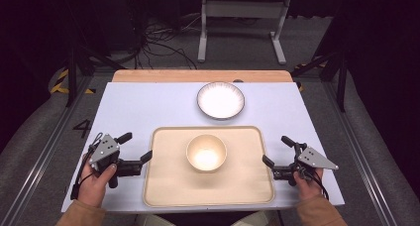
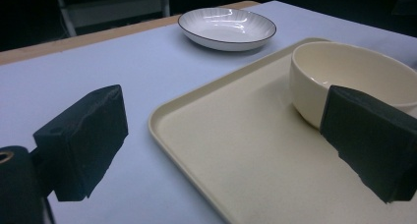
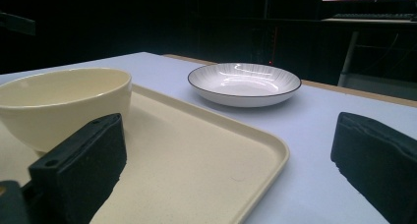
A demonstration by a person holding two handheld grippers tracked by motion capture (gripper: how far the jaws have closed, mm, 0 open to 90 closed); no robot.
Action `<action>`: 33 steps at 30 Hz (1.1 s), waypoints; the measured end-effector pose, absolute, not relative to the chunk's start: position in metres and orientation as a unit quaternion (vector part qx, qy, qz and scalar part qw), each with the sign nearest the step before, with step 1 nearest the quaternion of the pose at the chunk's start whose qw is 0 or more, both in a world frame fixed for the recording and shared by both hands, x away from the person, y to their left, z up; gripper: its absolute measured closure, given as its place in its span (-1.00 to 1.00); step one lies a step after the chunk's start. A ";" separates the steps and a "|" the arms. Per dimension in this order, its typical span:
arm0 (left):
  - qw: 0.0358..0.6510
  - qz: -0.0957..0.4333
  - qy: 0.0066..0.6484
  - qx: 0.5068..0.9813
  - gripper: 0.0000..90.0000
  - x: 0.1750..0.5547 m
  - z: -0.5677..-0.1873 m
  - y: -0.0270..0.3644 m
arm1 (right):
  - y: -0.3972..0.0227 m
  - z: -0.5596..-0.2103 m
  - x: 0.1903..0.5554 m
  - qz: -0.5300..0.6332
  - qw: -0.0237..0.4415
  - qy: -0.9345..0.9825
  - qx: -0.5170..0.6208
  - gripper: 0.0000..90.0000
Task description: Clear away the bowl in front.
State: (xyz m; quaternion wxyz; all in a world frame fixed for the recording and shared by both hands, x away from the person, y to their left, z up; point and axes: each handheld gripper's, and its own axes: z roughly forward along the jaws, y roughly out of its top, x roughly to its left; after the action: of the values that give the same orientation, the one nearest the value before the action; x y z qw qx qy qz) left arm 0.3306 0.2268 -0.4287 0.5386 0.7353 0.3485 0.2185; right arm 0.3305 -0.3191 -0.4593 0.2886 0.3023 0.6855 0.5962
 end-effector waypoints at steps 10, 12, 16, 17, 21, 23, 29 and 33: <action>0.555 0.221 0.367 0.713 -0.85 0.328 -0.442 0.237 | -0.320 -0.459 0.330 0.598 0.289 0.684 0.303 -0.98; 0.556 0.223 0.366 0.712 -0.84 0.328 -0.443 0.238 | -0.320 -0.460 0.330 0.599 0.289 0.683 0.302 -0.99; 0.567 0.227 0.365 0.702 -0.83 0.327 -0.449 0.241 | -0.320 -0.460 0.330 0.602 0.291 0.680 0.302 -0.99; 0.569 0.227 0.364 0.702 -0.83 0.327 -0.450 0.241 | -0.320 -0.460 0.330 0.602 0.291 0.680 0.302 -0.98; 0.571 0.238 0.361 0.698 -0.83 0.327 -0.455 0.243 | -0.320 -0.460 0.329 0.602 0.291 0.680 0.301 -0.99; 0.572 0.243 0.358 0.697 -0.83 0.327 -0.458 0.242 | -0.320 -0.460 0.329 0.602 0.291 0.680 0.302 -0.99; 0.570 0.251 0.354 0.698 -0.84 0.327 -0.465 0.239 | -0.320 -0.460 0.329 0.603 0.290 0.680 0.302 -0.99; 0.568 0.252 0.354 0.700 -0.84 0.327 -0.468 0.238 | -0.321 -0.460 0.329 0.603 0.290 0.679 0.301 -0.99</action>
State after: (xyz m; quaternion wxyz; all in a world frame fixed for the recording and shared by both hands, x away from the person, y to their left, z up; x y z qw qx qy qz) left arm 0.3271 0.2383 -0.4675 0.5677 0.6995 0.3535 0.2518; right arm 0.3294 -0.3205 -0.4598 0.2904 0.3011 0.6794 0.6029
